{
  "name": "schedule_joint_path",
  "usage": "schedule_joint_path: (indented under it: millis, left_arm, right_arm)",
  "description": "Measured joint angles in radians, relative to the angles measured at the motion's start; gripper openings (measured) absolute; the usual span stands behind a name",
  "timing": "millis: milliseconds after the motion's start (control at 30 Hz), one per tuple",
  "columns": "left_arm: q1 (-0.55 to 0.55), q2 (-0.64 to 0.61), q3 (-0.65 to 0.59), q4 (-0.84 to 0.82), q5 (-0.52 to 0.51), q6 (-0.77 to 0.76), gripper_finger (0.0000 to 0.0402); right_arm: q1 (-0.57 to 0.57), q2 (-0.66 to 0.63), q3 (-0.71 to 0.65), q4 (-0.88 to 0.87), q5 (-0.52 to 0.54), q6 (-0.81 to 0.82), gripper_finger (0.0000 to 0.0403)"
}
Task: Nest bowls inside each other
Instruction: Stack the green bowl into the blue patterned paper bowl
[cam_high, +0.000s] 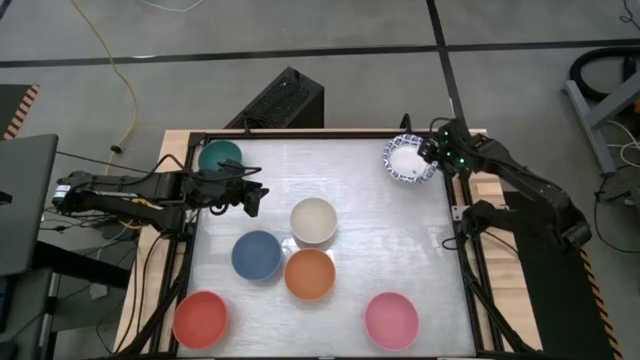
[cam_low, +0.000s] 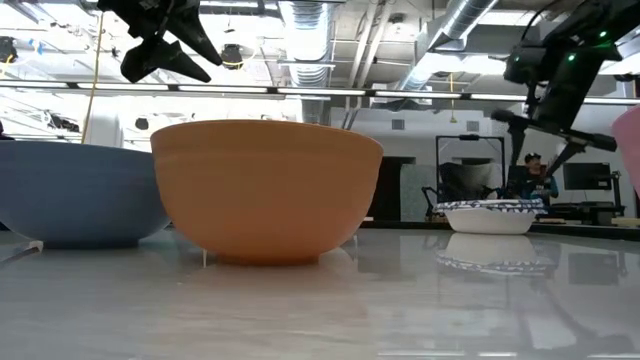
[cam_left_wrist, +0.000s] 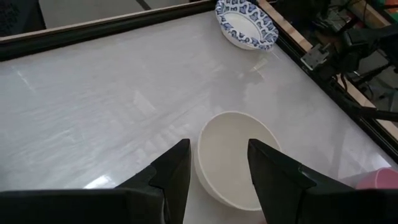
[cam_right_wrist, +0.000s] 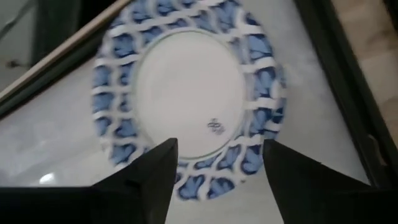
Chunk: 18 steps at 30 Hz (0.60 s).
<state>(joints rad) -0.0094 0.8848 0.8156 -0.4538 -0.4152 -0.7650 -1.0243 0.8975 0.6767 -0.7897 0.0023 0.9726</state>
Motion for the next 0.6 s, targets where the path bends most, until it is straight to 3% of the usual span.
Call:
schedule_joint_path:
  millis: [100,267,333,467,600]
  left_arm:
    - [0.000,0.000,0.000,0.006,0.034,0.027,0.0148]
    - [0.000,0.000,0.001,0.042,0.211,0.183,0.0148]
    - [0.004,0.000,0.001,0.030,0.217,0.196,0.0148]
    - [0.048,0.000,0.001,-0.062,0.126,0.074,0.0148]
    - [0.144,0.018,0.008,-0.181,0.159,-0.038,0.0148]
  right_arm:
    - [0.019,-0.041,0.008,0.011,-0.048,-0.073,0.0259]
    - [0.132,-0.105,0.021,0.039,-0.128,-0.180,0.0260]
    - [0.187,-0.130,0.021,0.044,-0.133,-0.185,0.0260]
    - [0.288,-0.160,0.021,0.044,-0.133,-0.179,0.0260]
    - [0.372,-0.159,0.021,0.043,-0.105,-0.162,0.0260]
